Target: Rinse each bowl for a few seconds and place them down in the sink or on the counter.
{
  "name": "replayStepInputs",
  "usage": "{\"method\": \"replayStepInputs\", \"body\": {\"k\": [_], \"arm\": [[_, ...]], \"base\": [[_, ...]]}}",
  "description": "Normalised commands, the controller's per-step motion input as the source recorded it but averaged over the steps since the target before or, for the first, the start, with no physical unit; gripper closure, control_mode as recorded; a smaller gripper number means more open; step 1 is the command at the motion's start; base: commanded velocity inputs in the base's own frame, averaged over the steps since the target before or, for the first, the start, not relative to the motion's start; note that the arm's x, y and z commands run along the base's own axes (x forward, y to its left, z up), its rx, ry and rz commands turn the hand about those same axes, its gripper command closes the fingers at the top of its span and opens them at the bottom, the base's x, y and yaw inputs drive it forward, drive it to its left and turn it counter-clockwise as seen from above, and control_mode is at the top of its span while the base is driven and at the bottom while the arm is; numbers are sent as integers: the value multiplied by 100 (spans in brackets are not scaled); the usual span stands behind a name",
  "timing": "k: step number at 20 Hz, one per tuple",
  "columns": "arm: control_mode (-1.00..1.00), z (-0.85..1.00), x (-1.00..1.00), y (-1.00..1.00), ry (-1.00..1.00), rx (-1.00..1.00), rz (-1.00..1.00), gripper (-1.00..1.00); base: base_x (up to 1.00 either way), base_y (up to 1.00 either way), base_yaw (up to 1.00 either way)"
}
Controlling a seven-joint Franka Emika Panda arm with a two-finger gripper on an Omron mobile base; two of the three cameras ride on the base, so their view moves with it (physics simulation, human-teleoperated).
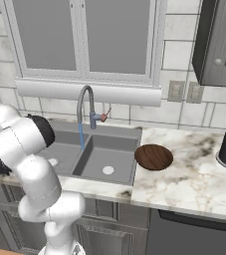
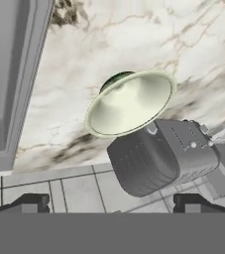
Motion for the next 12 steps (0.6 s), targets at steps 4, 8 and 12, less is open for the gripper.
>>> {"method": "replayStepInputs", "body": {"k": [4, 8, 12], "arm": [[-100, 74, -56, -30, -3, 0, 0, -100], [-100, 75, -56, -31, -3, 0, 0, -100], [-100, 78, -44, -25, 0, 0, 0, -100]], "base": [[0, 0, 0], [0, 0, 0], [0, 0, 0]]}}
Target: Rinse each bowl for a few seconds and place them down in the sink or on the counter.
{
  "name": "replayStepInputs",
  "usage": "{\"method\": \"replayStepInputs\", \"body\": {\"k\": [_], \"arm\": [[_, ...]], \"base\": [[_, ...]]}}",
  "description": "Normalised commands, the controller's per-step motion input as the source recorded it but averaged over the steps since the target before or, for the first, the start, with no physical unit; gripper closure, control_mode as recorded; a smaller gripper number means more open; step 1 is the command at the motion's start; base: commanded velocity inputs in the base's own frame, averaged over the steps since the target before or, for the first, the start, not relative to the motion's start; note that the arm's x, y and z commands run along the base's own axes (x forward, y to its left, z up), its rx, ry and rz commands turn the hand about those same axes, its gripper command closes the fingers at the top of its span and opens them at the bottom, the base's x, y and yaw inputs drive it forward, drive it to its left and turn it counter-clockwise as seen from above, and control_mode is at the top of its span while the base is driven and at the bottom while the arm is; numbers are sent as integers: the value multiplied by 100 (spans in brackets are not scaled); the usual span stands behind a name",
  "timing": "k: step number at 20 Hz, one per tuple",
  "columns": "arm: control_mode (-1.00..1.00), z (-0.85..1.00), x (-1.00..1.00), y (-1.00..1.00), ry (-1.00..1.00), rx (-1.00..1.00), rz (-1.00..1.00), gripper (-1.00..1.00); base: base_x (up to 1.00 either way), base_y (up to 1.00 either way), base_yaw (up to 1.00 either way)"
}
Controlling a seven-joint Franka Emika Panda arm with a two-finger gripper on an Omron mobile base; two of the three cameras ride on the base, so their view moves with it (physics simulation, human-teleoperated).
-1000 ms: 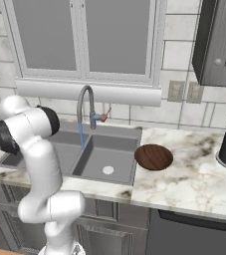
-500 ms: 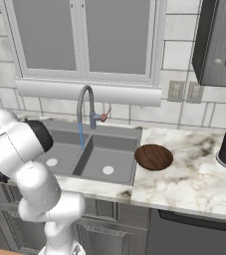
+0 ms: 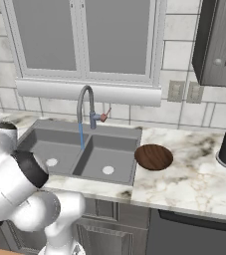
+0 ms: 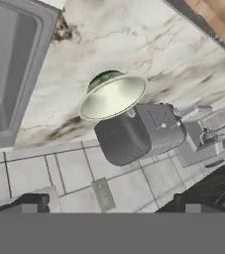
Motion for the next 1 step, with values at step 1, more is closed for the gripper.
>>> {"method": "replayStepInputs", "body": {"k": [1], "arm": [[-100, 82, -29, -14, 0, 0, 0, -100]], "base": [[0, 0, 0]]}}
